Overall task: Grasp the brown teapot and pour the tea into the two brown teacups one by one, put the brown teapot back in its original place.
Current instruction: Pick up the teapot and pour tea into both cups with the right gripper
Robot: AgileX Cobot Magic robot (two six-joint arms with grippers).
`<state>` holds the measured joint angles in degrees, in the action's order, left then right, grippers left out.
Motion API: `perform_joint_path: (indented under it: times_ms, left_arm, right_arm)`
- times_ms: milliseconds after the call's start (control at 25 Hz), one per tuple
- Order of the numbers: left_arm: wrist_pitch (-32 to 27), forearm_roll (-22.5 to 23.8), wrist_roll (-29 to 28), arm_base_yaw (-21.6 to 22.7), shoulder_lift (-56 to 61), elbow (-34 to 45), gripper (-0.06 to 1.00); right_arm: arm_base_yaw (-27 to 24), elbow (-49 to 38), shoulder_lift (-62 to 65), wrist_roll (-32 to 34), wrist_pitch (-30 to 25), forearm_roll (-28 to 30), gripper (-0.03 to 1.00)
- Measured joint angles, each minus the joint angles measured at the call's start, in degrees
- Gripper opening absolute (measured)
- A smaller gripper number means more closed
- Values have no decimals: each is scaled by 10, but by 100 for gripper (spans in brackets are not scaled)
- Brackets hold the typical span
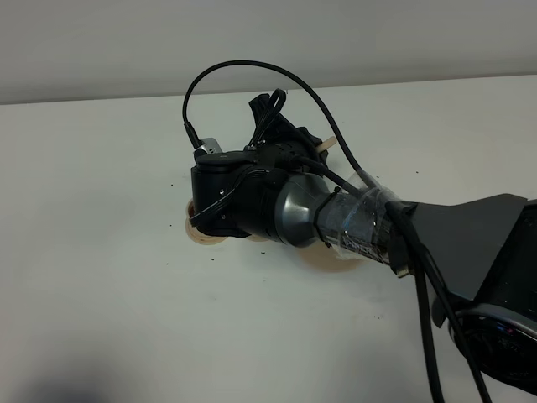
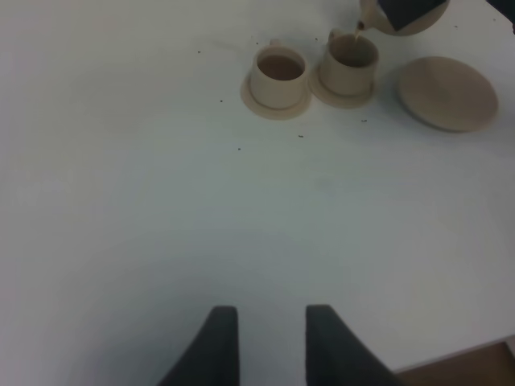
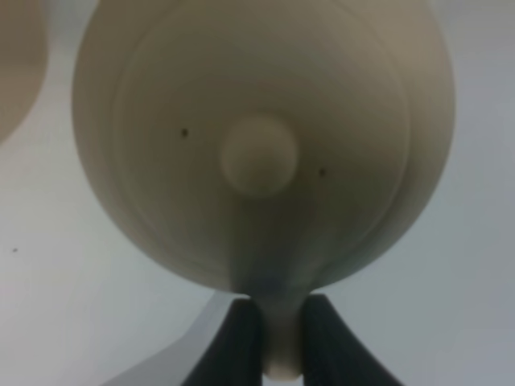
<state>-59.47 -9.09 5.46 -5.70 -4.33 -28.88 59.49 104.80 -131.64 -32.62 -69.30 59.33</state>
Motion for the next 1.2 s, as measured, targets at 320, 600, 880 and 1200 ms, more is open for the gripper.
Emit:
perform_joint_path:
  times_ms: [320,600,880,1200]
  left_arm:
    - [0,0,0,0,0,0,23]
    - [0,0,0,0,0,0,23]
    - [0,0,0,0,0,0,23]
    - [0,0,1,0,0,0,23]
  right_arm:
    - [0,0,0,0,0,-1,11]
    - [0,0,0,0,0,-1,11]
    - [0,0,0,-1,0,-1,11]
    - [0,0,0,-5,0,3,11]
